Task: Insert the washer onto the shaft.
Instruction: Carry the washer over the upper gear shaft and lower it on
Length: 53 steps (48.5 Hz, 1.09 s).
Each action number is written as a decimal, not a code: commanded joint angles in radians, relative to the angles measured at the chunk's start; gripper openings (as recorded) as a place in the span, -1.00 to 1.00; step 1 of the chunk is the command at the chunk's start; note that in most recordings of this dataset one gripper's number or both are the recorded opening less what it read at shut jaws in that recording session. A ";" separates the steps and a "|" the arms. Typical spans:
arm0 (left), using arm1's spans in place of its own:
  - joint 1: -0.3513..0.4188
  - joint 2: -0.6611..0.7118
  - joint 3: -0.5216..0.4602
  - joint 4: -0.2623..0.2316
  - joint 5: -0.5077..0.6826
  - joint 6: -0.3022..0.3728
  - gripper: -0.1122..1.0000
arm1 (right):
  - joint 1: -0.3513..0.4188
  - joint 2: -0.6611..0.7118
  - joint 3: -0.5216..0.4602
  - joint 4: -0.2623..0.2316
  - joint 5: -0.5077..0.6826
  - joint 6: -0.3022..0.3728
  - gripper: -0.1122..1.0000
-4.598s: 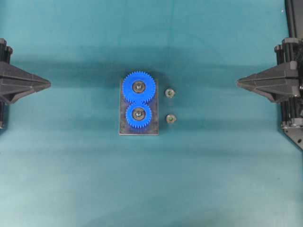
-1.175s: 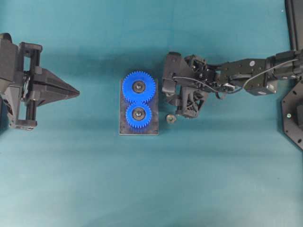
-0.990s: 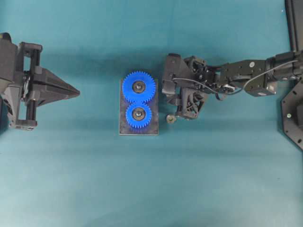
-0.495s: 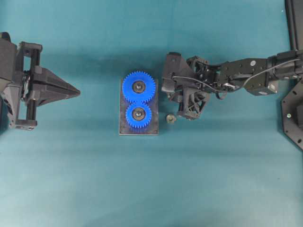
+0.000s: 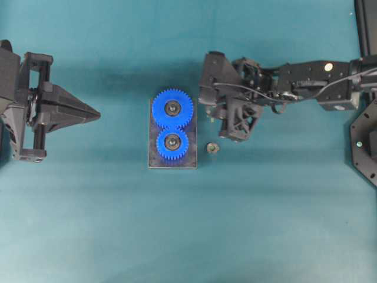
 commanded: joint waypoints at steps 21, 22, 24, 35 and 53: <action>0.002 -0.006 -0.011 0.002 -0.009 -0.003 -0.79 | 0.025 0.015 -0.178 -0.005 0.017 -0.018 -0.20; 0.002 -0.006 -0.011 0.002 -0.008 -0.003 -0.79 | 0.025 0.018 -0.183 -0.005 0.018 -0.018 -0.20; 0.002 -0.006 -0.011 0.002 -0.009 -0.003 -0.79 | 0.025 0.029 -0.187 -0.005 0.017 -0.018 -0.20; 0.002 -0.008 -0.011 0.002 -0.009 -0.003 -0.79 | 0.025 0.071 -0.216 -0.005 0.014 -0.018 -0.20; 0.002 -0.009 -0.006 0.002 -0.009 -0.003 -0.79 | 0.031 0.104 -0.252 -0.005 0.017 -0.025 -0.20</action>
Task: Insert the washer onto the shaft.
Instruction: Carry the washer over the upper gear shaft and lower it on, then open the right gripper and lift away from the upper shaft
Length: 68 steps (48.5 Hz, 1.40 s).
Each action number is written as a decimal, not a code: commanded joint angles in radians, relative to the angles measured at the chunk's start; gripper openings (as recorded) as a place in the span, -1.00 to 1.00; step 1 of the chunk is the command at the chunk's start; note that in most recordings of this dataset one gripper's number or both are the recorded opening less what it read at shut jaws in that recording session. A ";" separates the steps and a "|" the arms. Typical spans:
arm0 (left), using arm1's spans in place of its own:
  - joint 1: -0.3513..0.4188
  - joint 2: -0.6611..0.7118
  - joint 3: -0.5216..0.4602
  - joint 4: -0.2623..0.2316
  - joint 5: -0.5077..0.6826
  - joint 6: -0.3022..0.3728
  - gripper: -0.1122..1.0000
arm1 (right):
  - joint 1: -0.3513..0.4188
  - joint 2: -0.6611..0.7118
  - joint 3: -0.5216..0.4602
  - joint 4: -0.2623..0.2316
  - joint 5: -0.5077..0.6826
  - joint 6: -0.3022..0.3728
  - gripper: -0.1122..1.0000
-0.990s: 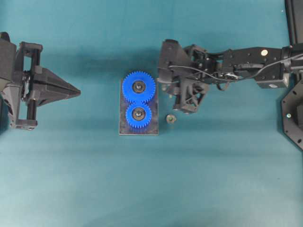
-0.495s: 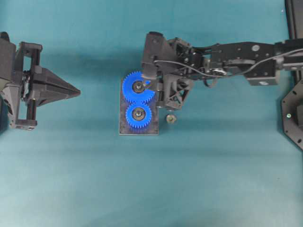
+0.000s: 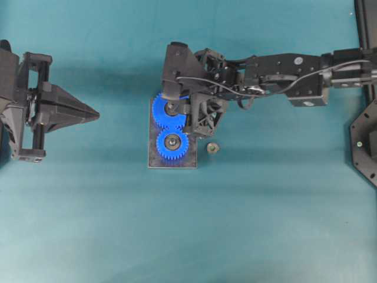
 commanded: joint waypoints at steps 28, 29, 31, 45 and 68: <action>0.002 -0.008 -0.003 0.002 -0.009 -0.002 -0.79 | 0.006 0.009 -0.029 0.000 -0.003 -0.005 -0.20; 0.002 -0.006 -0.003 0.002 -0.009 -0.002 -0.79 | 0.005 0.009 -0.029 0.000 -0.003 -0.006 -0.20; 0.002 -0.006 -0.003 0.002 -0.009 -0.002 -0.79 | 0.003 0.011 -0.031 0.000 -0.003 -0.008 -0.20; 0.002 -0.008 -0.002 0.003 -0.009 -0.003 -0.79 | -0.003 0.015 -0.034 0.000 -0.006 -0.008 -0.20; 0.002 -0.008 0.002 0.002 -0.015 -0.005 -0.79 | -0.006 0.020 -0.048 0.000 -0.015 -0.006 0.11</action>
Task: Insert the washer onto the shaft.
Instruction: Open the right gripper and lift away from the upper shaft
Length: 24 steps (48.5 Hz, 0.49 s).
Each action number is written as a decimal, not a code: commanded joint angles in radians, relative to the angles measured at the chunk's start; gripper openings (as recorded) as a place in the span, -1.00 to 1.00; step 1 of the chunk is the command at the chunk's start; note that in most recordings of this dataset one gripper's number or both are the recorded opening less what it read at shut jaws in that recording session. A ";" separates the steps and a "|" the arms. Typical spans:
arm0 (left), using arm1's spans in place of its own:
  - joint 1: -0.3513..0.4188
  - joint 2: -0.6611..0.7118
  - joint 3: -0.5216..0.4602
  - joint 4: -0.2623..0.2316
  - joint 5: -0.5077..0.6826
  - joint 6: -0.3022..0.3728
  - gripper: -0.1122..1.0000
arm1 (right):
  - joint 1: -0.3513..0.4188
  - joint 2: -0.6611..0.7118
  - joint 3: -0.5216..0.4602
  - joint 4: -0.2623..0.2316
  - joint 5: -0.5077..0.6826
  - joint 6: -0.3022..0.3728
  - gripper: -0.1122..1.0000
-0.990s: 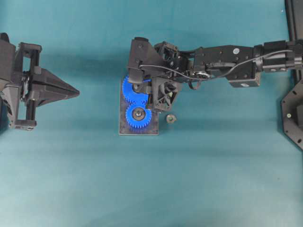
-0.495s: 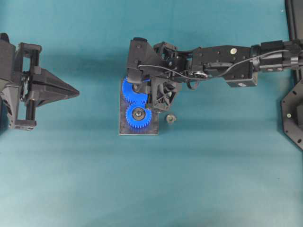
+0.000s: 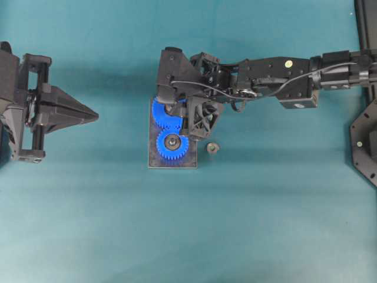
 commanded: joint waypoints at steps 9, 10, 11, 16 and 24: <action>0.000 -0.003 -0.015 0.002 -0.011 -0.003 -0.79 | -0.005 -0.054 -0.021 -0.002 -0.012 -0.012 0.69; 0.002 -0.003 -0.015 0.002 -0.011 -0.006 -0.79 | -0.005 -0.061 -0.017 -0.002 -0.015 -0.012 0.67; 0.002 -0.003 -0.015 0.002 -0.011 -0.009 -0.79 | -0.006 -0.069 -0.014 -0.002 -0.015 -0.012 0.66; 0.002 -0.003 -0.014 0.002 -0.011 -0.028 -0.79 | -0.011 -0.118 0.014 -0.002 -0.011 -0.020 0.65; 0.002 -0.008 -0.014 0.002 -0.011 -0.034 -0.79 | 0.008 -0.199 0.083 -0.002 0.003 -0.023 0.65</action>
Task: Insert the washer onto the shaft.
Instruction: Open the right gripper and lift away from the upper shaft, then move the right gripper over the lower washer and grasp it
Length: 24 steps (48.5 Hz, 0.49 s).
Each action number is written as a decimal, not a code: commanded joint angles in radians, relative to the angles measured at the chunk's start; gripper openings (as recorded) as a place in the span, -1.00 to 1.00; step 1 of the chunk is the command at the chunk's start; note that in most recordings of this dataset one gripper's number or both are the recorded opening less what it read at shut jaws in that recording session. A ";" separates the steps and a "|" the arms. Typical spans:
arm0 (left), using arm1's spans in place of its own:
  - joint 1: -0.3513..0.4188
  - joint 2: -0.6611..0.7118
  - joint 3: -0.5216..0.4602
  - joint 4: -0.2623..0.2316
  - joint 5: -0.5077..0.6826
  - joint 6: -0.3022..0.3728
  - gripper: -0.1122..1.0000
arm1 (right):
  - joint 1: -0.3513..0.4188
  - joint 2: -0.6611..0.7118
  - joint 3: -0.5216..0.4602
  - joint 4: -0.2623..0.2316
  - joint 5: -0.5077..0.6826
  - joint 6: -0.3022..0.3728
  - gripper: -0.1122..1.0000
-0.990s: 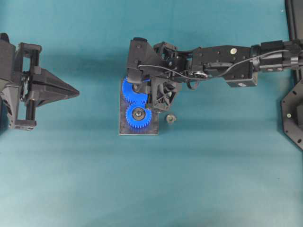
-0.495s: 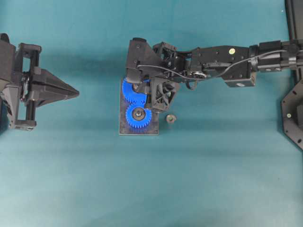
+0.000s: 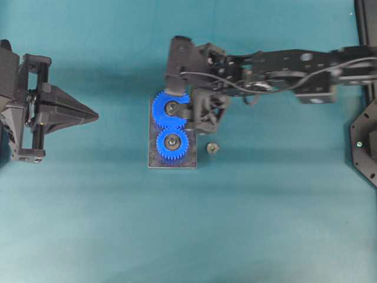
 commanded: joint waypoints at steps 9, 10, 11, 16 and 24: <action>0.002 -0.012 -0.015 0.003 -0.009 0.006 -0.79 | 0.063 -0.115 0.123 0.000 -0.011 -0.009 0.64; 0.002 -0.014 -0.015 0.003 -0.009 0.006 -0.79 | 0.071 -0.115 0.137 0.000 -0.012 -0.009 0.64; 0.002 -0.014 -0.014 0.003 -0.008 0.006 -0.79 | 0.077 -0.112 0.149 0.000 -0.015 -0.009 0.64; 0.002 -0.014 -0.014 0.003 -0.009 0.006 -0.79 | 0.106 -0.094 0.210 0.000 -0.061 -0.005 0.64; 0.002 -0.017 -0.025 0.003 -0.009 0.006 -0.79 | 0.132 -0.051 0.256 0.003 -0.137 0.008 0.61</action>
